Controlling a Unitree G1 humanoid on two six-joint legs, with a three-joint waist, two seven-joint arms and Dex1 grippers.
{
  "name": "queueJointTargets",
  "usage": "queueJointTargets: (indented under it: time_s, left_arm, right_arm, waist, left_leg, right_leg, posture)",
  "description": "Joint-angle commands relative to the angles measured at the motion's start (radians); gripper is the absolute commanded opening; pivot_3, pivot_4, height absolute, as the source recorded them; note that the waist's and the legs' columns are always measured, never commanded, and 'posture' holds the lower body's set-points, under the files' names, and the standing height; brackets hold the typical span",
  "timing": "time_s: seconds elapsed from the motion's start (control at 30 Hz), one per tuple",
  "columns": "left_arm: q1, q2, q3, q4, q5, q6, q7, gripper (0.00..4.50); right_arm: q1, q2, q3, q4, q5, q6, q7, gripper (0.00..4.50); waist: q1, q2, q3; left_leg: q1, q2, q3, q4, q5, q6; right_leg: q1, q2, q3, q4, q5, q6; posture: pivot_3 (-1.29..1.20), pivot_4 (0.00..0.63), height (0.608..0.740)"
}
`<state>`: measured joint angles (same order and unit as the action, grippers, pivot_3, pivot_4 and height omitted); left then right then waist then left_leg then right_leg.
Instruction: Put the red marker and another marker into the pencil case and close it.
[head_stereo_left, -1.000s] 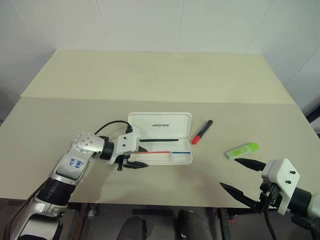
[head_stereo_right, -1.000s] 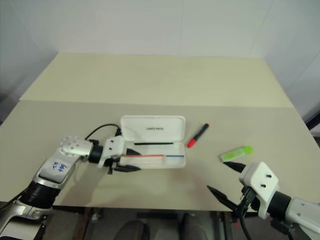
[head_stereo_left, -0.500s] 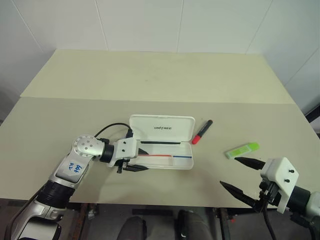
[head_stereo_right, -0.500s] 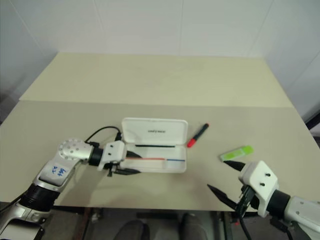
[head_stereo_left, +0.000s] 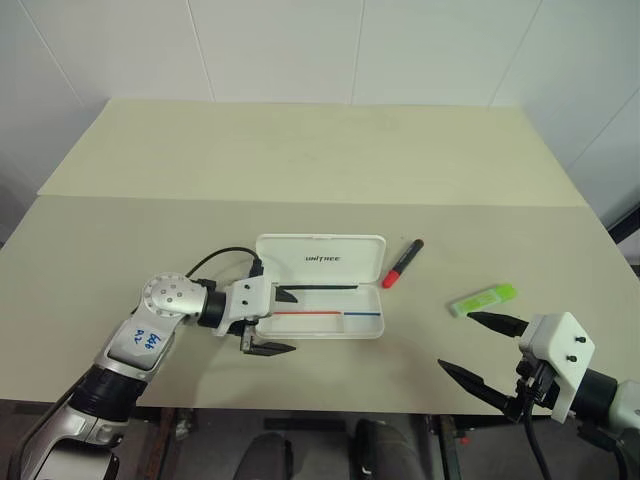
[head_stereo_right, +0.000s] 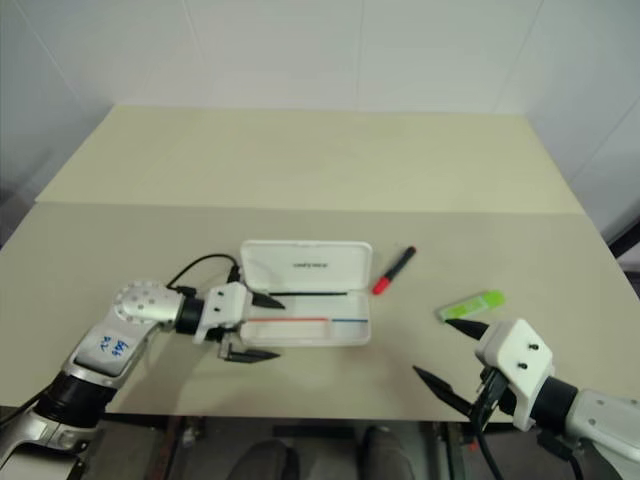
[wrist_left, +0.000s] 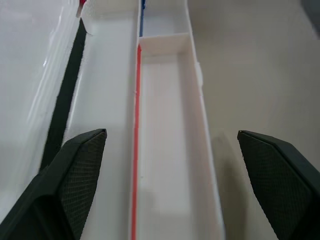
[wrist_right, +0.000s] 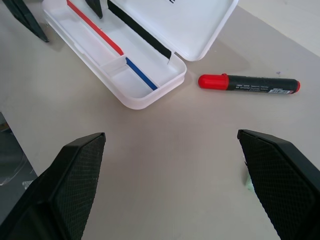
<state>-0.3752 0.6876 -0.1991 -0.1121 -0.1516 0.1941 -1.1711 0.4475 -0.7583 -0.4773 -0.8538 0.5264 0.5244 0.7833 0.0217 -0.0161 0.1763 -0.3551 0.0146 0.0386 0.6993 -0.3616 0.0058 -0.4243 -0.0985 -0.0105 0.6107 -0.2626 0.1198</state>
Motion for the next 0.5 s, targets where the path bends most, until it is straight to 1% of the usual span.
queueJointTargets:
  time_s: [0.03,0.2,0.5]
  left_arm:
    - [0.024,0.029,0.049,-0.061,-0.034,0.019,0.01,4.47]
    - [0.078,0.062,0.105,-0.116,-0.069,0.043,0.025,4.47]
    - [0.171,0.113,0.249,-0.172,-0.157,0.08,0.04,4.47]
  right_arm:
    - [-0.017,-0.019,0.004,0.009,0.001,-0.004,0.007,4.5]
    - [-0.084,-0.06,0.033,0.069,0.005,-0.009,0.042,4.5]
    - [-0.225,-0.119,0.117,0.182,0.004,-0.018,0.107,4.5]
  waist:
    - [0.0,0.0,0.0]
    - [-0.005,0.0,0.0]
    - [-0.002,0.0,0.001]
  left_leg:
    - [0.0,0.0,0.0,0.0,0.0,0.0]
    - [0.0,0.0,0.0,0.0,0.0,0.0]
    - [0.0,0.001,0.0,-0.001,0.0,0.0]
  right_leg:
    - [0.0,0.0,0.0,0.0,0.0,0.0]
    - [0.0,0.0,0.0,0.0,0.0,0.0]
    - [0.0,-0.001,0.0,-0.001,0.0,-0.001]
  posture:
    - [0.0,0.15,0.74]
    - [0.0,0.15,0.74]
    - [0.0,0.15,0.74]
